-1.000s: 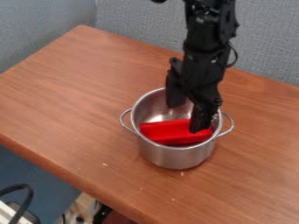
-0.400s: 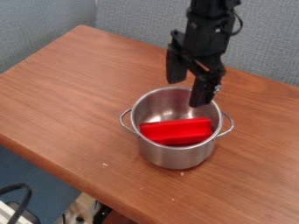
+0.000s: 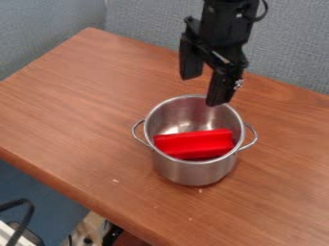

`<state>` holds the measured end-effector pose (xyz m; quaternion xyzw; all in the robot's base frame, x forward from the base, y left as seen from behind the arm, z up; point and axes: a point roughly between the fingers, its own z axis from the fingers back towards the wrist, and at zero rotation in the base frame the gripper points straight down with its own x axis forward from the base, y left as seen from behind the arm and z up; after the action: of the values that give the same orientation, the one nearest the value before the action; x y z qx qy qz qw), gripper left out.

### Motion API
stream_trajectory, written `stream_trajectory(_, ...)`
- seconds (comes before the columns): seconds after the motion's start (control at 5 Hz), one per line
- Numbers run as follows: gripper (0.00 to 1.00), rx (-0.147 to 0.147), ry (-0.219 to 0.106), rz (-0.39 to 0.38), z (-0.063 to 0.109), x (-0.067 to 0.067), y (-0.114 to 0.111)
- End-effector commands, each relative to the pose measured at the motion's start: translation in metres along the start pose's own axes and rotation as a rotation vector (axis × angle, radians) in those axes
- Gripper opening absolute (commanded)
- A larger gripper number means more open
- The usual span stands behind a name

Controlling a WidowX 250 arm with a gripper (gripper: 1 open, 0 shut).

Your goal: Move the red object from the metal pot to the table

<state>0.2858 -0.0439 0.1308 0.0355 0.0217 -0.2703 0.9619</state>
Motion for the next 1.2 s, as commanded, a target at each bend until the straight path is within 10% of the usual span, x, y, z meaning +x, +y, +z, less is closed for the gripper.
stream_trajectory(0.0, 1.00, 0.040, -0.066, -0.001, 0.0205, -0.0009, -0.0066)
stream_trajectory(1.0, 1.00, 0.057, -0.090, 0.006, 0.0183, -0.0030, -0.0114)
